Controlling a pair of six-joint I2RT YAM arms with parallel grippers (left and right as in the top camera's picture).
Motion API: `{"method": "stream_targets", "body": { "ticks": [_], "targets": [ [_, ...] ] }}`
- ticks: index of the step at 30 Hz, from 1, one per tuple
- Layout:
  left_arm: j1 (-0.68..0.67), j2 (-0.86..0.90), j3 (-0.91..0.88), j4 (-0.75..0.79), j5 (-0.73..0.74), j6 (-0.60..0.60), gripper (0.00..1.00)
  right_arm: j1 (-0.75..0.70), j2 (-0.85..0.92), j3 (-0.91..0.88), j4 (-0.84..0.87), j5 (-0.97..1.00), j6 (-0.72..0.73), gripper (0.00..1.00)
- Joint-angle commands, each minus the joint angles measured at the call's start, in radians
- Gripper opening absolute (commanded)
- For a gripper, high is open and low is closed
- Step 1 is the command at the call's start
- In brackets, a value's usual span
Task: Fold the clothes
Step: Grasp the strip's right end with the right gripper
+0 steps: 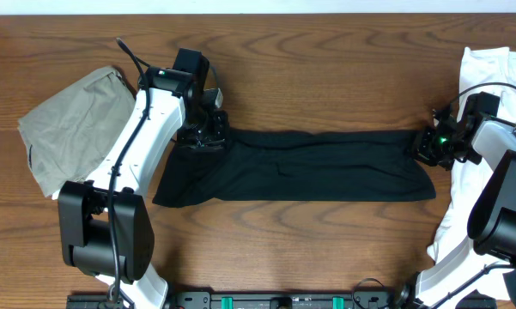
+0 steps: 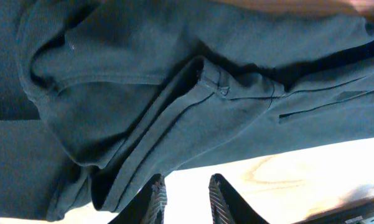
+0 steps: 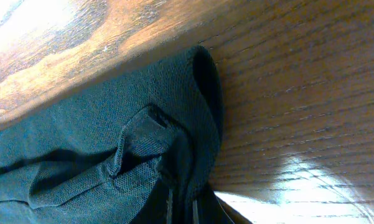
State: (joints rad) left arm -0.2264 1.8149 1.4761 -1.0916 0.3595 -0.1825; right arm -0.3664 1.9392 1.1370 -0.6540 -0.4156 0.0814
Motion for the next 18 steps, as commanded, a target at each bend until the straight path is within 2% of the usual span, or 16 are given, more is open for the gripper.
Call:
{"method": "stream_targets", "body": {
  "ticks": [1,7,9,18],
  "targets": [
    [0.000,0.009,0.000,-0.004,-0.012,0.013,0.27,-0.001,0.062,-0.031,0.007,0.052,0.038,0.01],
    [0.000,0.006,0.001,0.012,0.047,0.017,0.26,-0.027,0.035,0.050,-0.041,0.053,0.037,0.01],
    [-0.004,0.002,0.002,0.025,0.088,0.061,0.26,-0.045,0.020,0.097,-0.070,0.057,0.037,0.01],
    [-0.008,-0.023,0.002,0.051,0.071,0.084,0.26,-0.117,0.006,0.343,-0.255,0.138,0.036,0.01]
  ]
}}
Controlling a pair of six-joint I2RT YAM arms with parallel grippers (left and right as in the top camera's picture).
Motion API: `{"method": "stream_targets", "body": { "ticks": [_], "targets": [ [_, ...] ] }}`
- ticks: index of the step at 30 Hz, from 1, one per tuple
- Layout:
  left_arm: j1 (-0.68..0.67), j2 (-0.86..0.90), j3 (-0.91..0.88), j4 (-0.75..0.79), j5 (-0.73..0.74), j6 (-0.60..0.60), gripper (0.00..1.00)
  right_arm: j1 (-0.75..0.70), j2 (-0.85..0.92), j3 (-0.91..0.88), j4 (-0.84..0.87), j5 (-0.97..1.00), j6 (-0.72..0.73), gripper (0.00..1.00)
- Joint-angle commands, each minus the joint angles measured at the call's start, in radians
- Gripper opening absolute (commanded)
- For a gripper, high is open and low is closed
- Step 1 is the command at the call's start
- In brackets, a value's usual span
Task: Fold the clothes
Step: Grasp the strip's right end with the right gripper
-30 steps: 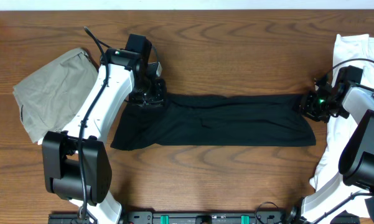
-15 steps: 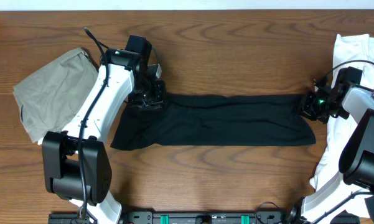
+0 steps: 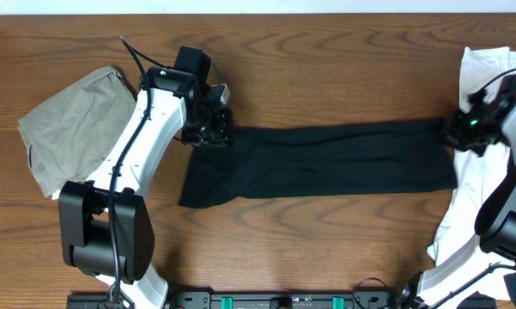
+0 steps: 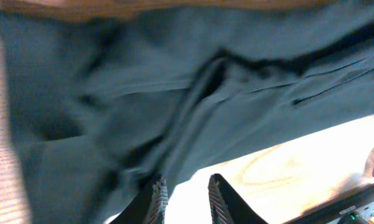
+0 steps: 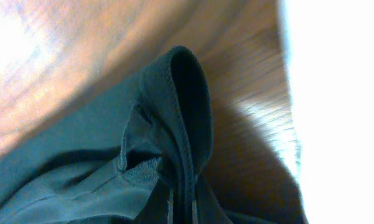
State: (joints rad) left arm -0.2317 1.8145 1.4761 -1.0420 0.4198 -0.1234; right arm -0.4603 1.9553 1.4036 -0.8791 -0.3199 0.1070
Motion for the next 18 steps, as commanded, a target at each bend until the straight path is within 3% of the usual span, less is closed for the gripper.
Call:
{"method": "stream_targets", "body": {
  "ticks": [1,10,18],
  "targets": [
    [-0.003,-0.023,0.002,0.001,0.010,0.025,0.26,-0.024,-0.010,0.096,-0.049,0.043,0.011,0.01],
    [-0.003,-0.023,0.002,0.000,0.010,0.026,0.26,0.061,-0.029,0.185,-0.213,0.043,0.008,0.01],
    [-0.003,-0.023,0.002,-0.003,0.010,0.026,0.26,0.269,-0.045,0.185,-0.251,0.044,0.070,0.01]
  ]
}}
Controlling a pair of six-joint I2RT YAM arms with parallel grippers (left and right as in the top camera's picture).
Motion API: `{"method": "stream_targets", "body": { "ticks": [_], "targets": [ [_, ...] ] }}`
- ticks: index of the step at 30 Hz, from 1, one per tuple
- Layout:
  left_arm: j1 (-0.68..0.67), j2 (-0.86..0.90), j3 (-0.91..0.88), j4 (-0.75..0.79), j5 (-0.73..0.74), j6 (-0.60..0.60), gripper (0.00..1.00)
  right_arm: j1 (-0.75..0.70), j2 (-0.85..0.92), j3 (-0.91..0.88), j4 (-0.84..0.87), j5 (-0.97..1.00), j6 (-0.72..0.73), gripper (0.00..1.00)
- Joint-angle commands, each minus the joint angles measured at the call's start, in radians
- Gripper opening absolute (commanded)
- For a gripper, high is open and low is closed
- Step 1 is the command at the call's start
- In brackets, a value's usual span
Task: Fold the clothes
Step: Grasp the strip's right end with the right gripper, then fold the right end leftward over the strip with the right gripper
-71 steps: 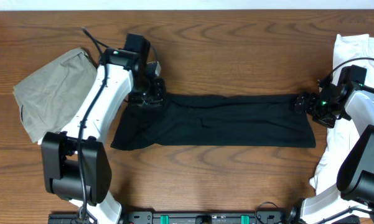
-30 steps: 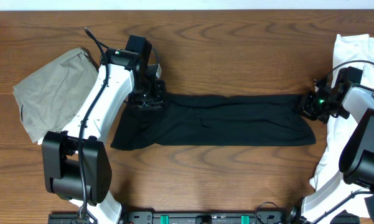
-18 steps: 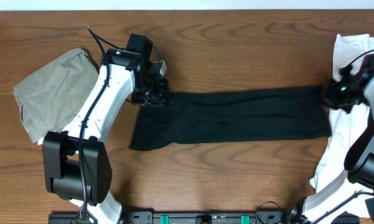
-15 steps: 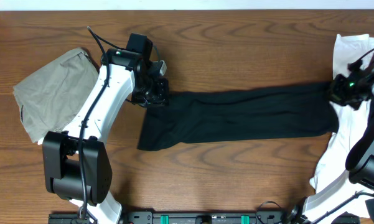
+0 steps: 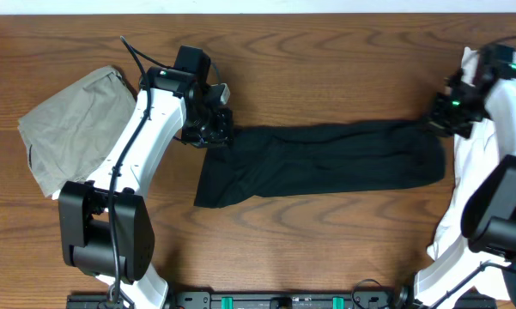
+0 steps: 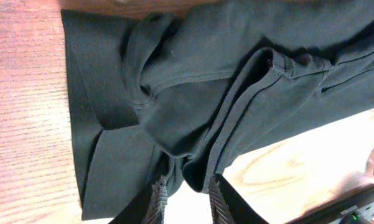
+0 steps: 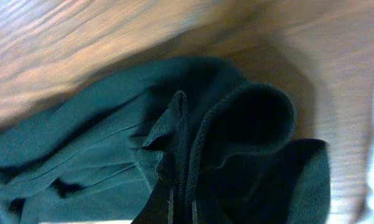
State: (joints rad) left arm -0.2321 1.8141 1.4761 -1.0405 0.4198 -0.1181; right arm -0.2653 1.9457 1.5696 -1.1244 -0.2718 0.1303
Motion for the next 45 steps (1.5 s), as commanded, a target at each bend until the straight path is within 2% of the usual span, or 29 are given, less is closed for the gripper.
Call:
{"method": "stream_targets", "body": {
  "ticks": [1,12,19,31,34,36,38,42,45],
  "targets": [
    [-0.002,-0.023,0.002,-0.005,0.010,0.020,0.26,0.101,-0.036,0.019,-0.006,0.000,0.064,0.01],
    [-0.002,-0.023,0.002,0.001,0.010,0.020,0.26,0.427,-0.035,0.019,-0.013,0.172,0.285,0.01],
    [-0.002,-0.023,0.001,0.002,0.010,0.020,0.26,0.565,-0.034,0.017,0.006,0.269,0.374,0.01],
    [-0.002,-0.023,0.001,-0.002,0.010,0.020,0.27,0.682,-0.034,-0.026,0.111,0.268,0.397,0.01],
    [-0.002,-0.023,0.001,-0.005,0.010,0.020,0.26,0.701,-0.034,-0.026,0.115,0.268,0.396,0.11],
    [-0.002,-0.023,0.001,-0.005,0.010,0.020,0.26,0.711,-0.034,-0.026,0.114,0.267,0.396,0.12],
    [-0.002,-0.023,0.001,-0.005,0.010,0.020,0.26,0.720,-0.034,-0.026,0.107,0.267,0.391,0.18],
    [-0.002,-0.023,0.001,-0.005,0.010,0.020,0.27,0.729,-0.034,-0.026,0.076,0.272,0.350,0.23],
    [-0.002,-0.023,0.001,-0.005,0.010,0.020,0.26,0.718,-0.034,-0.026,0.043,0.346,0.349,0.22]
  ]
}}
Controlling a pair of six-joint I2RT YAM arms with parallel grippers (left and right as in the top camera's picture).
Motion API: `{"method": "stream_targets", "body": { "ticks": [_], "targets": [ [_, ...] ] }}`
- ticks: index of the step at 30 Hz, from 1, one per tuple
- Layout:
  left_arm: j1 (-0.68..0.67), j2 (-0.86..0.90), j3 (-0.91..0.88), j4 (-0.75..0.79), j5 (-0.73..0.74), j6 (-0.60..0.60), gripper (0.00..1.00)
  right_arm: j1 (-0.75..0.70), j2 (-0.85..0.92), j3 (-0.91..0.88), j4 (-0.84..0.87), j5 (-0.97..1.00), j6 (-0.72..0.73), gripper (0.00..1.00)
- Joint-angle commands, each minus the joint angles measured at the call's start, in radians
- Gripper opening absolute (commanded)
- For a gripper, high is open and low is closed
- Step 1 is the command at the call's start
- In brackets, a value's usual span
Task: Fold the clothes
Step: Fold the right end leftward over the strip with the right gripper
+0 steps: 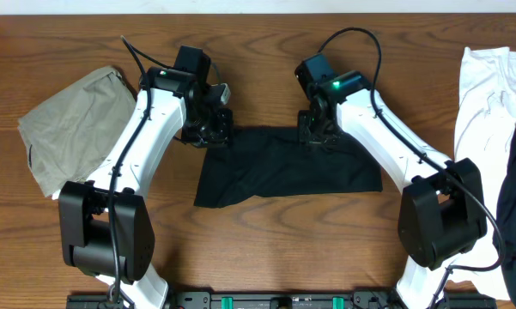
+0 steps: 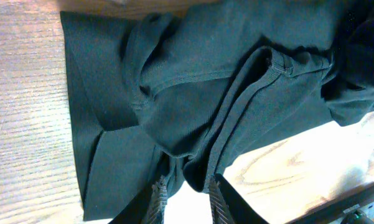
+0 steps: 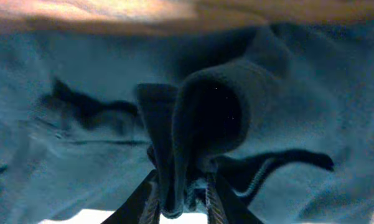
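Note:
Black trousers [image 1: 283, 172] lie folded in half on the wooden table [image 1: 266, 249], a dark rectangle in the overhead view. My left gripper [image 1: 213, 133] is at their top left corner, shut on a bunch of waistband cloth [image 2: 185, 186]. My right gripper [image 1: 316, 133] sits at the top edge near the middle, shut on a loop of the black cloth [image 3: 182, 199] that rises between its fingers [image 3: 152, 202]. A button and a pocket slit [image 2: 280, 68] show in the left wrist view.
A khaki garment [image 1: 77, 120] lies at the left of the table beside the left arm. A white garment [image 1: 485, 94] lies at the right edge, with a dark one just beyond it.
My right gripper went from the far right of the table to the middle, still holding the leg end. The trousers now span about half their former length. The left gripper stayed put.
The trousers first lay stretched full length, a gripper shut on each end. They then sat shifted to the right, with the right gripper by the white garment, still gripping the leg end. Now that end lies over the waist half.

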State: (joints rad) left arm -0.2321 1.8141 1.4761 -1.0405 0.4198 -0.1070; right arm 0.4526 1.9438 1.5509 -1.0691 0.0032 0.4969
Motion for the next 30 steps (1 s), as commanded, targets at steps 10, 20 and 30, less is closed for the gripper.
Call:
{"method": "stream_targets", "body": {
  "ticks": [10,20,30],
  "targets": [
    [-0.002,-0.023,0.001,-0.004,0.010,0.009,0.27,-0.134,-0.033,-0.008,-0.045,0.105,-0.060,0.35],
    [-0.002,-0.023,0.001,-0.005,0.010,0.009,0.26,-0.154,-0.032,-0.008,0.018,0.095,-0.083,0.39],
    [-0.002,-0.023,0.001,-0.005,0.010,0.009,0.26,-0.089,-0.009,-0.010,0.075,0.056,-0.078,0.41]
  ]
}}
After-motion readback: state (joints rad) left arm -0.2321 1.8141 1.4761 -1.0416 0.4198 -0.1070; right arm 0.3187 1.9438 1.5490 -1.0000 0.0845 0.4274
